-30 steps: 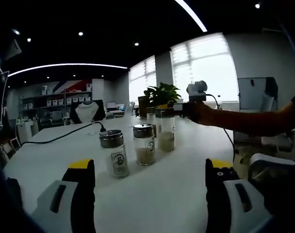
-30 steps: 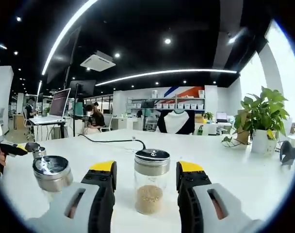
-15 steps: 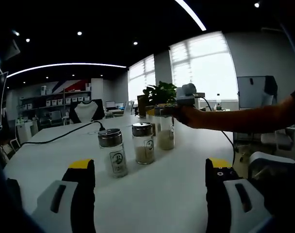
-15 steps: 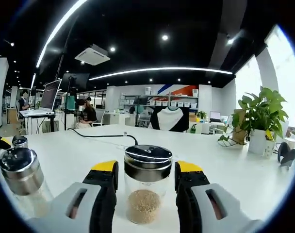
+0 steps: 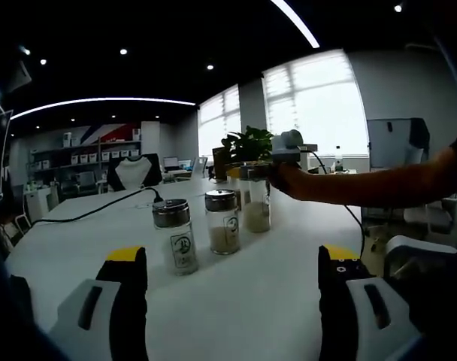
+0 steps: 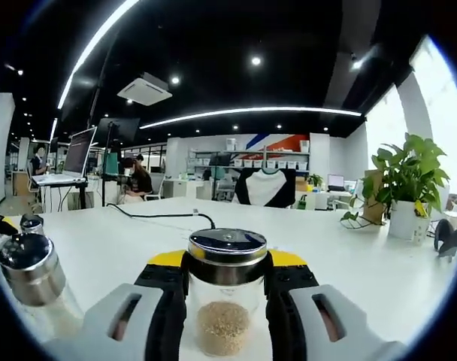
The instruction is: Rotate the seasoning bottle until the label or dispensing opening points toward the visible target arrow and the bottle remains upright within the marked orientation range
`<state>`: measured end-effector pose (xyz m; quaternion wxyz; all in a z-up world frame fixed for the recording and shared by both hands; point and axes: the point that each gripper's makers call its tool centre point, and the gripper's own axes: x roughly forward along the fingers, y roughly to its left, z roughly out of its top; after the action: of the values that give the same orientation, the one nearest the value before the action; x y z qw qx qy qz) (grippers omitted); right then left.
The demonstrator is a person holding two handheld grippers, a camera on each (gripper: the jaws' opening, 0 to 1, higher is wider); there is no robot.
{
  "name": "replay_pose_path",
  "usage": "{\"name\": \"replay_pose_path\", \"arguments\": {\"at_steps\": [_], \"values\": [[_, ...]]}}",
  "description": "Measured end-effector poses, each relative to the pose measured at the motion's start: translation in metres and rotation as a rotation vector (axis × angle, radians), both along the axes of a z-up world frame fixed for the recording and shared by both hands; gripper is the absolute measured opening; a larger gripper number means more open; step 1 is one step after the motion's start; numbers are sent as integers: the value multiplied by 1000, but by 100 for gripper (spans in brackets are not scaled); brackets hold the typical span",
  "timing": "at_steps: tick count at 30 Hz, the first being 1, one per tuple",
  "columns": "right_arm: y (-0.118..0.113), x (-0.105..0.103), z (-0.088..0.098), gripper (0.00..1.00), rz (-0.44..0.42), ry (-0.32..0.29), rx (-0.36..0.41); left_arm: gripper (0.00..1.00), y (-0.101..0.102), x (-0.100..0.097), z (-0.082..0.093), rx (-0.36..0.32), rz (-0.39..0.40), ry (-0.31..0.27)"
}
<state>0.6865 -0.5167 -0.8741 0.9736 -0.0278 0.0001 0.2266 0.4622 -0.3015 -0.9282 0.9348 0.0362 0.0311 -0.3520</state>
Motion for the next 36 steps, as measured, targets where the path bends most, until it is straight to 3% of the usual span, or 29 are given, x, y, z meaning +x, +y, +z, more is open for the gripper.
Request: {"name": "replay_pose_path", "arguments": {"at_steps": [9,13,21,24,26,31,36], "values": [[-10,-21,11,37,-19,-20,-46,99,-2,-1,1,5,-9,-14],[-16,-38,15,37,-14,-22,-25,93,-5,-5,11,4,-32,-101],[-17,-80,23,37,-2,-44,33,90,-7,-6,7,1,-27,-85],[-14,-98,20,37,17,-36,71,82,-9,-10,11,-22,-45,-80],[-13,-107,17,37,26,-31,79,85,-10,-10,11,-40,-38,-64],[-12,-128,11,37,8,-18,68,83,-20,-15,4,-4,-80,-39],[7,-154,7,37,109,-9,87,79,-29,-18,4,-44,-108,-21]]}}
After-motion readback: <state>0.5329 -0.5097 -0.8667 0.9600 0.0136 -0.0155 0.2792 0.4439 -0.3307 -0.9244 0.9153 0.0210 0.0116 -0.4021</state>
